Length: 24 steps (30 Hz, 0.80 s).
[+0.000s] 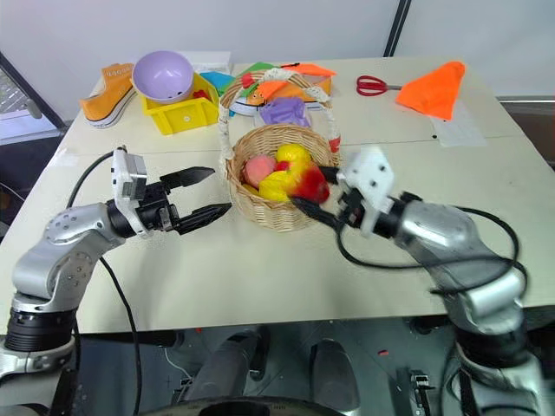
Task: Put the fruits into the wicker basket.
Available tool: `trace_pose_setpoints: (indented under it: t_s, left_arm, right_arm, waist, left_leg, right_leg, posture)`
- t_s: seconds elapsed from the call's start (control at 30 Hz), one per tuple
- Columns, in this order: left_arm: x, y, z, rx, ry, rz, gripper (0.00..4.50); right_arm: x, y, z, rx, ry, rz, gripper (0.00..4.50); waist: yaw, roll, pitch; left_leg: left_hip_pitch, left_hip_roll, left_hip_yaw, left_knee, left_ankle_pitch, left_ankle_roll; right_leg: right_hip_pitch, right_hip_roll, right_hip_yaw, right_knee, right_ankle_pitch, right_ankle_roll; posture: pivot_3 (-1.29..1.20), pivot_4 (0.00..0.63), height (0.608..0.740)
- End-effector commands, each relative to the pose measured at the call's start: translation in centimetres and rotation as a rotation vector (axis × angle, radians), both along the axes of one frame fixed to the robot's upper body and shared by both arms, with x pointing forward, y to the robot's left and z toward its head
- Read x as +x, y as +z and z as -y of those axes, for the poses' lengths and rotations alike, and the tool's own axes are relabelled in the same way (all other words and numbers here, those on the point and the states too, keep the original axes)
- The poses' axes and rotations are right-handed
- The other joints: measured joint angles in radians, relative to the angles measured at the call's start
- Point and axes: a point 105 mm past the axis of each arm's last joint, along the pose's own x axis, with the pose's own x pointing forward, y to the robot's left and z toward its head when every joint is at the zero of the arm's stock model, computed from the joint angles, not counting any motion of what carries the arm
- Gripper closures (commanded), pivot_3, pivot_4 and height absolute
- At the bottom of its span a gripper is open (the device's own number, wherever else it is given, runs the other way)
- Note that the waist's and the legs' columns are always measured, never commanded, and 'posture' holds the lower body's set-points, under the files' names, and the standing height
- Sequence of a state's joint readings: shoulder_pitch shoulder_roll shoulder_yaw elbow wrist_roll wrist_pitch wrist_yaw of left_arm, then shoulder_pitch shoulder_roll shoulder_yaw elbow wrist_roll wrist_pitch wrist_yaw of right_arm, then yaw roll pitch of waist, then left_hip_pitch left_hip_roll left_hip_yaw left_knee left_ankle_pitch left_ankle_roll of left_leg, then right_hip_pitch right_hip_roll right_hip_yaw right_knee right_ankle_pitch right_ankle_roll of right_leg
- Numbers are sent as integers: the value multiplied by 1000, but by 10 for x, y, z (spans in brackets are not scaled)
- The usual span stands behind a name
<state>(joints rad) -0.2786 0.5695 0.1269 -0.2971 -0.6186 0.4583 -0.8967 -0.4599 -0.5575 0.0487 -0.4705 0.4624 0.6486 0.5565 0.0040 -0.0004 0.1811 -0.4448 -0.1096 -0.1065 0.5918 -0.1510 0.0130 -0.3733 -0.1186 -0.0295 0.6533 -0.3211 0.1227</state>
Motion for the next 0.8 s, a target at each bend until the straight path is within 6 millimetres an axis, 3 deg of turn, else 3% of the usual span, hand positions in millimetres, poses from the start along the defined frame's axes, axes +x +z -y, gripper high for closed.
trace_pose_setpoints:
  t_s: [0.03,0.17,0.2,0.4,0.53,0.6,0.7,0.8]
  left_arm:
    - [-4,15,2,-29,13,77,0]
    - [-7,16,4,-34,21,81,0]
    - [-8,16,4,-33,22,80,0]
    - [-14,12,7,-27,13,61,0]
    - [-16,10,10,-30,-3,46,0]
    - [-17,10,13,-34,-21,41,0]
    - [-16,11,19,-40,-43,41,0]
    - [-15,11,22,-41,-53,42,0]
  right_arm:
    - [25,2,-13,0,-61,7,1800]
    - [34,5,-22,-1,-72,27,226]
    - [33,8,-19,-4,-80,54,58]
    - [-9,25,7,-3,33,103,58]
    - [-18,26,34,4,-10,67,58]
    - [-12,22,49,-3,-89,50,58]
    - [13,22,64,24,-235,72,58]
    - [31,26,62,103,-275,78,58]
  waist:
    - [5,0,0]
    - [8,0,0]
    - [8,0,0]
    - [9,0,0]
    - [3,0,0]
    - [3,0,0]
    - [1,0,0]
    - [-4,1,0]
  left_leg:
    - [0,0,0,0,0,0]
    - [-1,-1,0,0,0,0]
    - [0,-2,0,0,0,0]
    - [0,-2,-1,0,0,0]
    - [0,0,-1,0,0,0]
    - [1,0,-1,0,0,0]
    - [0,0,0,0,0,0]
    - [0,0,0,0,0,0]
  right_leg:
    - [-1,0,0,0,1,2]
    - [0,0,0,1,2,3]
    - [0,0,0,1,2,3]
    - [0,0,0,1,2,3]
    - [0,1,0,1,2,3]
    - [0,1,0,1,2,3]
    - [0,1,1,1,1,2]
    - [0,1,1,1,2,2]
  posture:
    - [0,150,740]
    - [0,150,740]
    - [0,150,740]
    - [0,150,740]
    - [0,150,740]
    - [0,150,740]
    - [0,150,740]
    - [0,150,740]
